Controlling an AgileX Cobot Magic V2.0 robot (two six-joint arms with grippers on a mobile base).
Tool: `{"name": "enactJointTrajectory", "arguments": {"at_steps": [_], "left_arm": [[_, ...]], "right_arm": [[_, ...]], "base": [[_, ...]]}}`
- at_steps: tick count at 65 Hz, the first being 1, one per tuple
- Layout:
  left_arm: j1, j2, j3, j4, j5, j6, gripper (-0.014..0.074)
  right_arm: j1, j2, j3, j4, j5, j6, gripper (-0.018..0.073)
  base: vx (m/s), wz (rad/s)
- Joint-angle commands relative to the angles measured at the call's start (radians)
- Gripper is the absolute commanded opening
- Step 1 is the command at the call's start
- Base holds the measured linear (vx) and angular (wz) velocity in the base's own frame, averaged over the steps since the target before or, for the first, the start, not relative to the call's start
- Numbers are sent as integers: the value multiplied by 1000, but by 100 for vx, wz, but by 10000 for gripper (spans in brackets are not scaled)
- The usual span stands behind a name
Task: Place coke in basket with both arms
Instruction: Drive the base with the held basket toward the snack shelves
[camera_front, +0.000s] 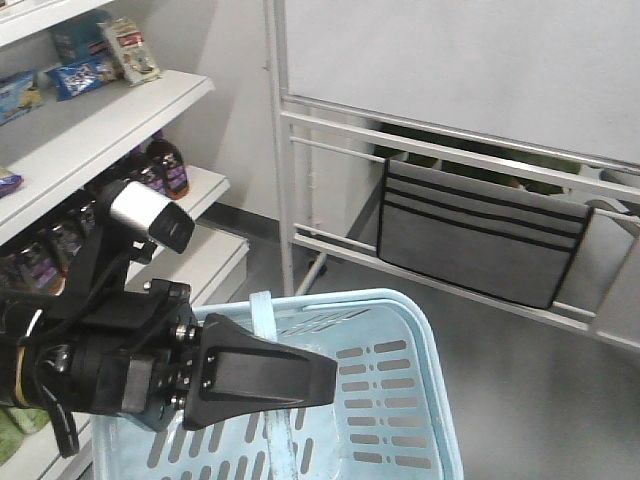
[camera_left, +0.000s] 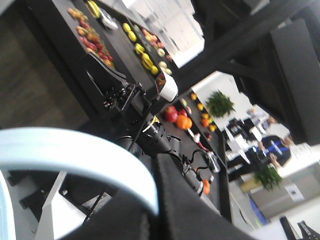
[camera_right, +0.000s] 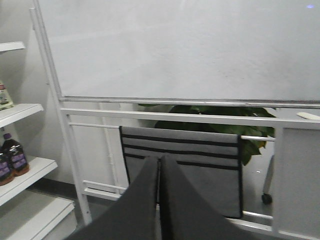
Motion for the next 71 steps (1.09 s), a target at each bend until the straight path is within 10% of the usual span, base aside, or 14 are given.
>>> {"name": "enactJointTrajectory", "arguments": {"at_steps": [1, 71], "left_arm": [[-7, -26, -28, -86, -110, 5, -6], [-7, -26, -28, -86, -110, 5, -6]], "right_arm": [[-5, -12, 7, -6, -68, -7, -5], [-5, -12, 7, -6, -68, -7, -5]], "base": [[14, 54], [13, 50]]}}
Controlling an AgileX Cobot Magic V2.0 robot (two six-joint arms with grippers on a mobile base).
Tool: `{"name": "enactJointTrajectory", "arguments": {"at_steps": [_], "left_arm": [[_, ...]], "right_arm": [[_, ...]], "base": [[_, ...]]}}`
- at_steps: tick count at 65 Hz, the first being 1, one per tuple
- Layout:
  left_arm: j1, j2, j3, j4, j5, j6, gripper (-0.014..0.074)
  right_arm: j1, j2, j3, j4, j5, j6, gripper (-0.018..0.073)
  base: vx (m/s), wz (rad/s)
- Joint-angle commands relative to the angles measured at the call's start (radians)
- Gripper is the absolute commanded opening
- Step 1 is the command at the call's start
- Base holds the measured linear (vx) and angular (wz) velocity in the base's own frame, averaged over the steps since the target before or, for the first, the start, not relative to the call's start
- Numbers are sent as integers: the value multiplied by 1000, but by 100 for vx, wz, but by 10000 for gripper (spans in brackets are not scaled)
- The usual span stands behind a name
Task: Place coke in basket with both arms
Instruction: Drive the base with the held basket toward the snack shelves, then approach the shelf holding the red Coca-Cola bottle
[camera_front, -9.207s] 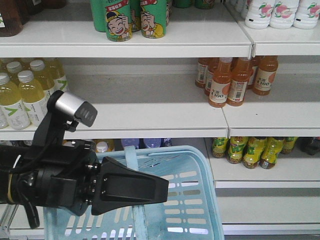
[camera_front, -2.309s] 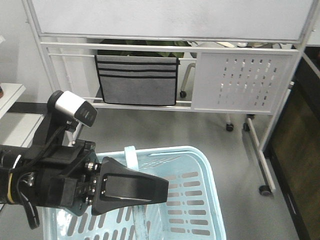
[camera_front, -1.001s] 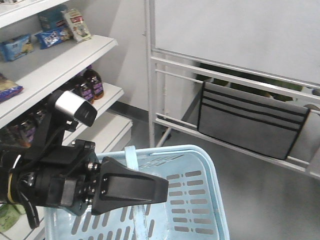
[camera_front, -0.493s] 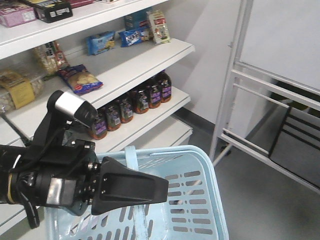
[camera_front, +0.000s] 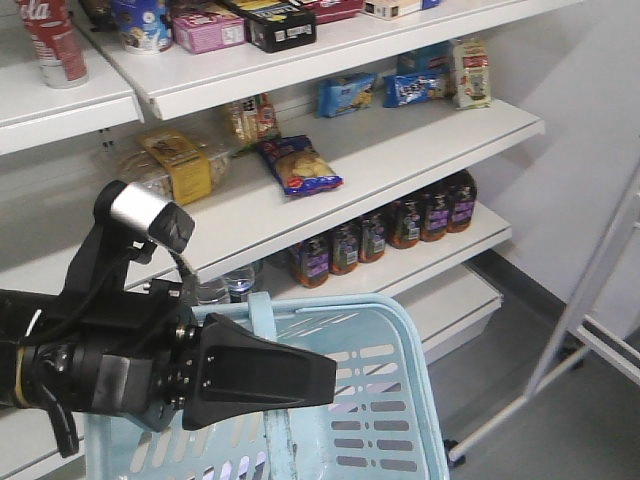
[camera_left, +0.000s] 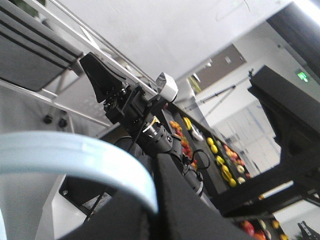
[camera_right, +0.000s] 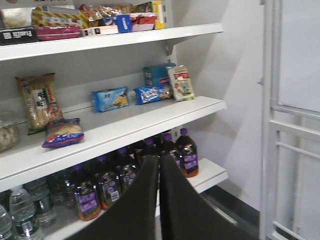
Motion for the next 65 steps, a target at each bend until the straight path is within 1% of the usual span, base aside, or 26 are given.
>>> {"name": "enactJointTrajectory", "arguments": {"at_steps": [1, 41, 65], "left_arm": [[-7, -26, -28, -87, -110, 5, -6], [-7, -26, -28, -87, -110, 5, -6], [-7, -26, -28, -87, -110, 5, -6]], "right_arm": [[-5, -12, 7, -6, -68, -7, -5], [-5, -12, 7, -6, -68, -7, -5], [-5, -12, 7, -6, -68, -7, -5]], "base": [[12, 48], [12, 45], [8, 30]]}}
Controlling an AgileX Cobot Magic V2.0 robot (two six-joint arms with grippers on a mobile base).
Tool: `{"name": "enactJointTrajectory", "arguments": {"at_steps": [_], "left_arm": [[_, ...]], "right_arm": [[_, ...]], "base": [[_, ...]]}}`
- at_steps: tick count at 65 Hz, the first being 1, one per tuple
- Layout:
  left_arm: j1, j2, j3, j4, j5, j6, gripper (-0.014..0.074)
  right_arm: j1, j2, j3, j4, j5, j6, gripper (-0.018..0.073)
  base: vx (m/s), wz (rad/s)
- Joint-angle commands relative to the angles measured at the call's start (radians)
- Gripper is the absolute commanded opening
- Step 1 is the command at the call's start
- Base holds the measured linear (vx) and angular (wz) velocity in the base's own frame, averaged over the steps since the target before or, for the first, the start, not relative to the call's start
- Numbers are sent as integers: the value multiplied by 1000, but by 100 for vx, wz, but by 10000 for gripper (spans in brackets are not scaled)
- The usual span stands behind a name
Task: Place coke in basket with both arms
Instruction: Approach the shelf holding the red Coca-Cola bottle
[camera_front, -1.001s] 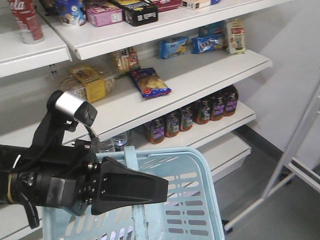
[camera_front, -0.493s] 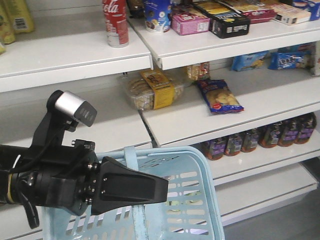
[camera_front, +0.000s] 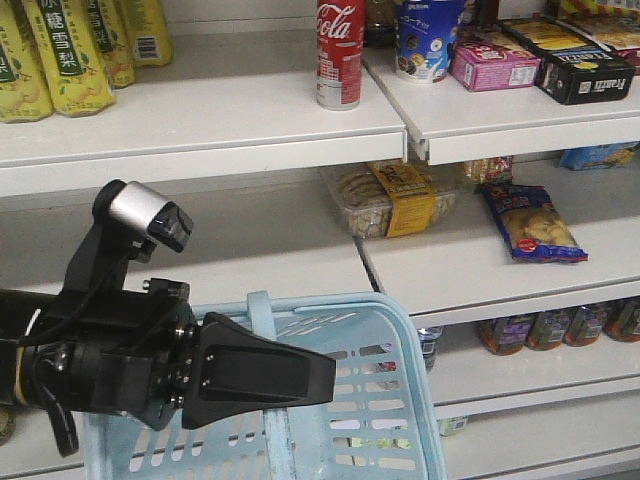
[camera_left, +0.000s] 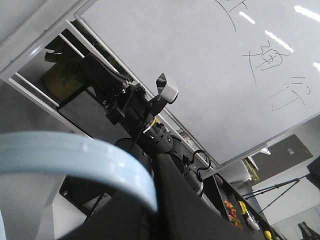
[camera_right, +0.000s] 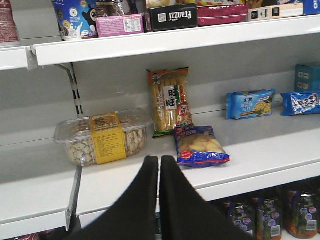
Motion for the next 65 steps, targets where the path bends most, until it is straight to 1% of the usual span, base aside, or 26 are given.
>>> {"name": "enactJointTrajectory", "arguments": {"at_steps": [1, 65], "left_arm": [[-7, -26, -28, -87, -110, 5, -6], [-7, -26, -28, -87, -110, 5, -6]], "right_arm": [[-5, -12, 7, -6, -68, -7, -5], [-5, -12, 7, -6, -68, -7, -5]], "base": [[6, 19], [5, 7]]}}
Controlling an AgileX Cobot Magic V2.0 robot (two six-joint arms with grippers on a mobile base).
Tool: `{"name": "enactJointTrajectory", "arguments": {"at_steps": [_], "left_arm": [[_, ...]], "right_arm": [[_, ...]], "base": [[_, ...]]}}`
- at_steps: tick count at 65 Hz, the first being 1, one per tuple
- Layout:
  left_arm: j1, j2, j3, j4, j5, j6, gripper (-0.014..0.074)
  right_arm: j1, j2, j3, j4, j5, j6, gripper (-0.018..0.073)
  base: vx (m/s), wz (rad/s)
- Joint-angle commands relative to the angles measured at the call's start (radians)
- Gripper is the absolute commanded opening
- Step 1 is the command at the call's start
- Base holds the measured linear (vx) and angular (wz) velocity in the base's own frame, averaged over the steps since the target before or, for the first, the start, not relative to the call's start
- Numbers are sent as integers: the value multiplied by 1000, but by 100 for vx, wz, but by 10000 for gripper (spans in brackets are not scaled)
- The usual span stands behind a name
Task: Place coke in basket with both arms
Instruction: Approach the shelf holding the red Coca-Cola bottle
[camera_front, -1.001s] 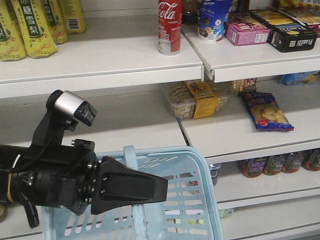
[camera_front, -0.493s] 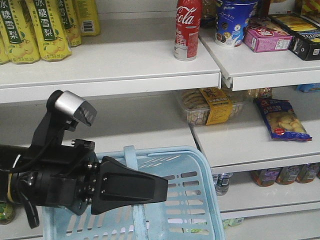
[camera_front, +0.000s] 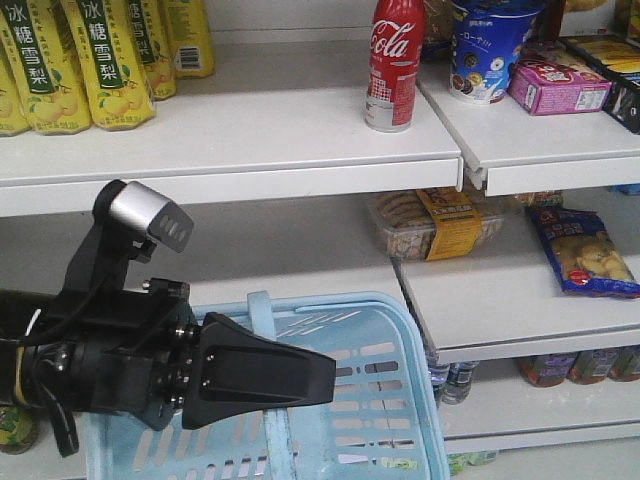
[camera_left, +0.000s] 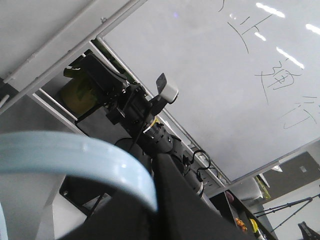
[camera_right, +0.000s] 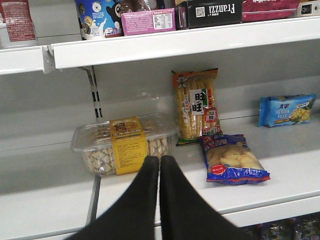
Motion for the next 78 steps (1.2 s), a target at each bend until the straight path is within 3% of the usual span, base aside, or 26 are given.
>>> {"name": "enactJointTrajectory", "arguments": {"at_steps": [1, 78], "left_arm": [[-7, -26, -28, -87, -110, 5, -6], [-7, -26, -28, -87, -110, 5, -6]], "right_arm": [[-5, -12, 7, -6, -68, -7, -5], [-5, -12, 7, -6, -68, -7, -5]], "base": [[5, 5], [4, 3]]}}
